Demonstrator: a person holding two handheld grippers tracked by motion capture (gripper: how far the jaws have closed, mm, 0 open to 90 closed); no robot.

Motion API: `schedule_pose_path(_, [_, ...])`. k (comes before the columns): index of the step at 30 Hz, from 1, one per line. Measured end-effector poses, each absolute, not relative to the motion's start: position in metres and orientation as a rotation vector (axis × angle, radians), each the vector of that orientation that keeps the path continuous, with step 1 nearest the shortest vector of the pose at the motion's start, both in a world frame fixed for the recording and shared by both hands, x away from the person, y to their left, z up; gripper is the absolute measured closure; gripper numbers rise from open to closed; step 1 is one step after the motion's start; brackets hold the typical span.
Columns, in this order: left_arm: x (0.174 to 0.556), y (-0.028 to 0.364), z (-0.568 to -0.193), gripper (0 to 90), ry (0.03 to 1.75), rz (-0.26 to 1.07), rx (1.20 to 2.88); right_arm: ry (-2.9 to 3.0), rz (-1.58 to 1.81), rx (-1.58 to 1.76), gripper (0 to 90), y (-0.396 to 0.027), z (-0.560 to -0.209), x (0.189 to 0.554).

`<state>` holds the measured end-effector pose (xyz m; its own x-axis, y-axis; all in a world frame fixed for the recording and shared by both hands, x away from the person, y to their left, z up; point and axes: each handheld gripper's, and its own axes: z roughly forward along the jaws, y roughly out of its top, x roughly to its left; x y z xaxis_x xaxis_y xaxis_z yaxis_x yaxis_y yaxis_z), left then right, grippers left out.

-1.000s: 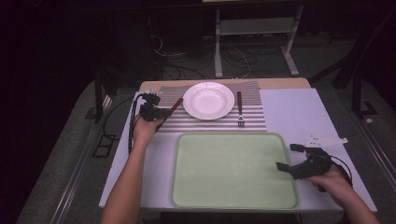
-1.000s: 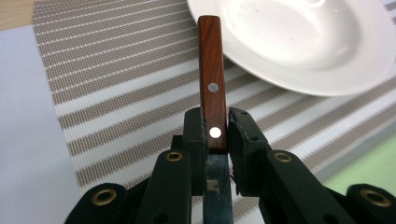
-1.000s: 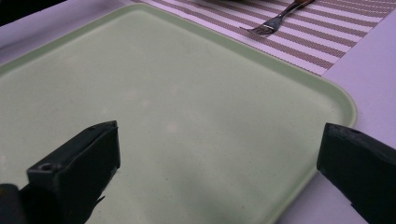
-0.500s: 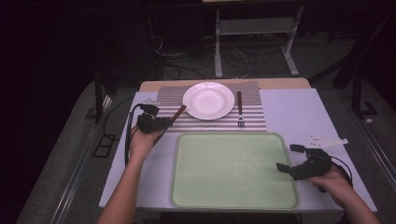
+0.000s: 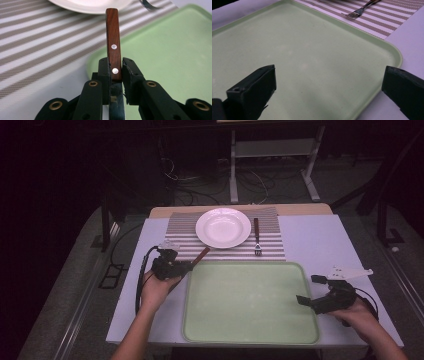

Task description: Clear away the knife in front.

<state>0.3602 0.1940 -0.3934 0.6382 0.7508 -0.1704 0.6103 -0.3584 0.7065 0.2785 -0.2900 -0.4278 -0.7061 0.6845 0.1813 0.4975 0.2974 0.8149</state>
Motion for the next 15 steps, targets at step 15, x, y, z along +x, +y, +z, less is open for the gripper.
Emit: schedule_pose_path(15, [0.329, 0.161, -0.404, 77.2, 0.977, 0.172, 2.107, 2.363, 1.357, 1.095, 0.0, -0.291, -0.428, 0.279])
